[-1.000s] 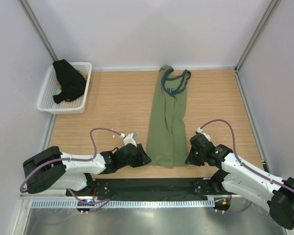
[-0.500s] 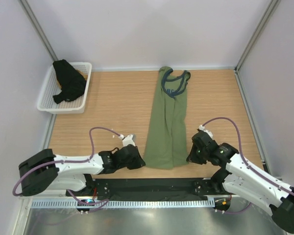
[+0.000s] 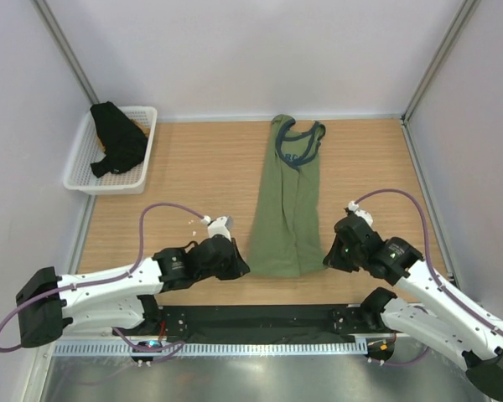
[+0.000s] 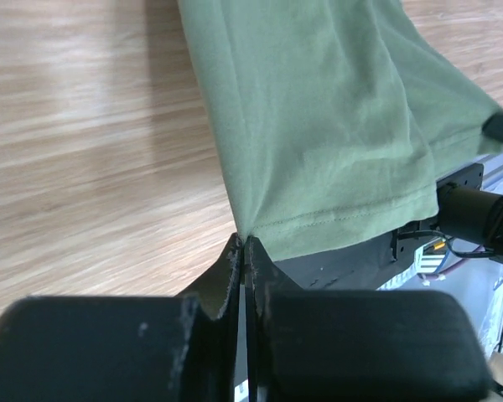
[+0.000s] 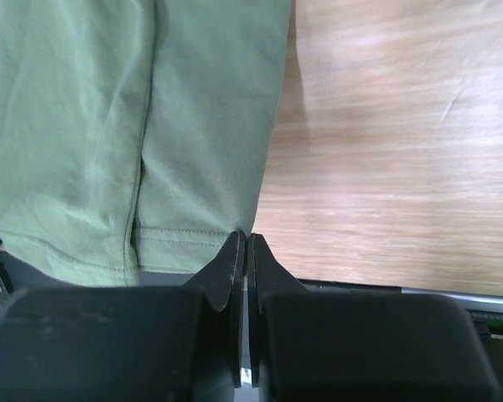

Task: Fold and stack the tank tops
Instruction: Fold the tank top

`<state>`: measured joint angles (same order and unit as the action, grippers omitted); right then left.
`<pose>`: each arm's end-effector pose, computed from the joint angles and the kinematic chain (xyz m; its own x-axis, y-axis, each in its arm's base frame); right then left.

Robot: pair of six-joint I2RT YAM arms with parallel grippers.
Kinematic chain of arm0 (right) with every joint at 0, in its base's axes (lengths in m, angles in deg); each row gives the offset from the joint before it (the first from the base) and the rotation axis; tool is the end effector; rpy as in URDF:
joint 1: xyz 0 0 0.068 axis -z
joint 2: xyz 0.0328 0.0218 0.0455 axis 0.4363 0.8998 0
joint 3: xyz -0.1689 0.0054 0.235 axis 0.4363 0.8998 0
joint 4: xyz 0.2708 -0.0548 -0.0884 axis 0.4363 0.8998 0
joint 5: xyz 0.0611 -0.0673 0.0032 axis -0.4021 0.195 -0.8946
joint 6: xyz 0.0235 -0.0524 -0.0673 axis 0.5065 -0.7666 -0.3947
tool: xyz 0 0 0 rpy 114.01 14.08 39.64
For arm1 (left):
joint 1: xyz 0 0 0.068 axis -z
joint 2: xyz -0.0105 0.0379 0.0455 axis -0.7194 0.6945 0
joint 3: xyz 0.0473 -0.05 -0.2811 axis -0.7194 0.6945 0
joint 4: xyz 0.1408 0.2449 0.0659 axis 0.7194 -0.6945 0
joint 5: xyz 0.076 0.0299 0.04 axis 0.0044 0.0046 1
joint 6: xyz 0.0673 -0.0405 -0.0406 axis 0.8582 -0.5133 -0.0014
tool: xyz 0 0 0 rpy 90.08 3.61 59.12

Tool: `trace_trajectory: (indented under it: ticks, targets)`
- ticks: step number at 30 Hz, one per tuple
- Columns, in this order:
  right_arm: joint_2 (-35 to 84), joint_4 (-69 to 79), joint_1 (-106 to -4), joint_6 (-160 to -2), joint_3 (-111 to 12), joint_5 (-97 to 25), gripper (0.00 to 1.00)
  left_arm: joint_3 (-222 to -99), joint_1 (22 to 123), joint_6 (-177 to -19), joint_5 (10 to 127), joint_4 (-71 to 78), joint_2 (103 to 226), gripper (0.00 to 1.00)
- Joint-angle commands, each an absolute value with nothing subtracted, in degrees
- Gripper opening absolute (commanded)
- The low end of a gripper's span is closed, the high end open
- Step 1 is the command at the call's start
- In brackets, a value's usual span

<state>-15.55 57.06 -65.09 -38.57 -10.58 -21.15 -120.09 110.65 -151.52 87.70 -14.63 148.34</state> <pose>0.1370 0.0998 0.2088 -0.8646 0.2654 -0.4266 0.1173 0.9323 0.3422 0.1238 -0.2266 0.1791 -0.8751 -0.2284 -0.4267 0.0879 0.7919 -0.6042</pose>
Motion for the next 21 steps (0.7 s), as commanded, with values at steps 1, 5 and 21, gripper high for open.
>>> trace_trajectory:
  ticks: [1,5,21]
  targets:
    - [-13.66,59.39,-65.33,-40.11,-18.39,-12.25,0.01,-125.73,108.95,-146.79,89.73,-19.49,149.47,0.01]
    - [-8.3,59.83,-65.33,-41.42,-23.85,-5.83,0.01,-131.62,101.57,-142.48,84.21,-20.02,153.24,0.01]
    - [16.84,50.18,-52.96,-52.75,-43.71,-5.07,0.02,-160.53,86.45,-130.52,73.03,-24.42,177.59,0.01]
